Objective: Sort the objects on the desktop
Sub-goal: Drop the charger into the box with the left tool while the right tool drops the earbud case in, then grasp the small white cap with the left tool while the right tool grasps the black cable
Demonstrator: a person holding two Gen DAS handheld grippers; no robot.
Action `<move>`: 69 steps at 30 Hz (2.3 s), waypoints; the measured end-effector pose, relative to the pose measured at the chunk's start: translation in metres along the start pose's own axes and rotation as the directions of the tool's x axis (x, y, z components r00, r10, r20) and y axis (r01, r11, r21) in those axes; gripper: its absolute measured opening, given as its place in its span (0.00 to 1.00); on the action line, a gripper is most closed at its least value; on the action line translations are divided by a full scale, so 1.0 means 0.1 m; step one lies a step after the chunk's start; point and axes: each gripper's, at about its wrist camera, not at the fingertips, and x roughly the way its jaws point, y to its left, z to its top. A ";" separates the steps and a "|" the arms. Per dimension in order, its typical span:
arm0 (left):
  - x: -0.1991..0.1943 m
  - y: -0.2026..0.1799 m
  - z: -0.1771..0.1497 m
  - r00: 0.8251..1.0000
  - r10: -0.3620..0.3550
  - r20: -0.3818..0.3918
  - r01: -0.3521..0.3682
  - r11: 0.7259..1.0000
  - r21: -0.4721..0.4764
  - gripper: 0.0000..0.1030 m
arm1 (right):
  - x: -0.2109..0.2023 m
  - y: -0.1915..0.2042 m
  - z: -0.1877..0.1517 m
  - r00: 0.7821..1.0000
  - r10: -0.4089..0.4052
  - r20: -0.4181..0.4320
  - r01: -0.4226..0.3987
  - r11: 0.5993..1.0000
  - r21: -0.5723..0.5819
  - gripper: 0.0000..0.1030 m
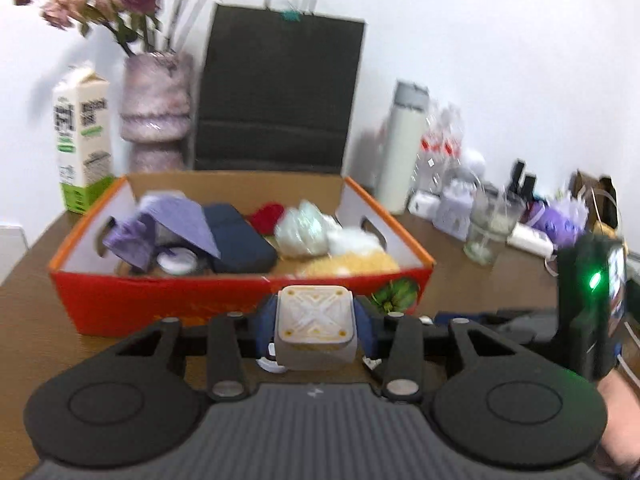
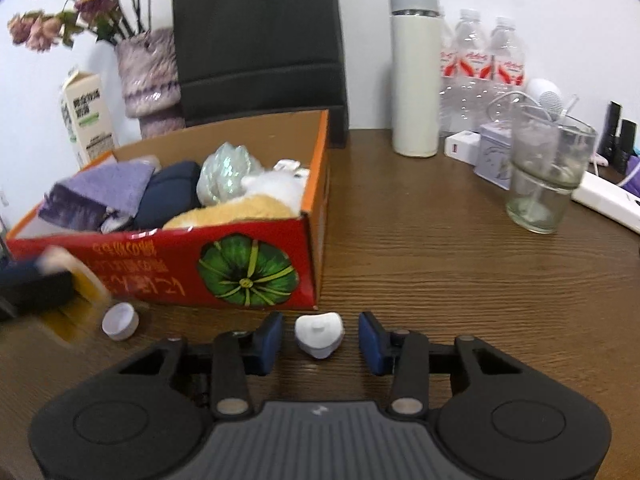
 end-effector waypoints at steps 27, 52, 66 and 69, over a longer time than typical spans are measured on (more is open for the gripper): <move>1.78 0.83 1.16 0.944 0.091 -0.316 -0.103 0.994 -0.020 0.41 | 1.24 0.34 1.91 0.984 -0.004 -0.181 -0.008 0.998 -0.062 0.24; 1.03 0.72 1.37 0.959 0.108 -0.262 -0.119 0.993 -0.024 0.72 | 0.29 0.31 1.75 0.994 0.079 -0.076 -0.086 0.992 -0.093 0.56; 0.00 0.57 0.05 0.980 0.064 -0.186 -0.069 0.997 -0.022 0.94 | -0.59 0.34 0.36 0.977 0.209 -0.031 -0.208 0.978 0.032 0.58; -0.11 0.49 -0.31 0.973 0.151 -0.176 -0.146 0.989 0.040 0.94 | -0.72 0.31 -0.01 0.982 0.191 0.004 -0.191 0.980 0.062 0.58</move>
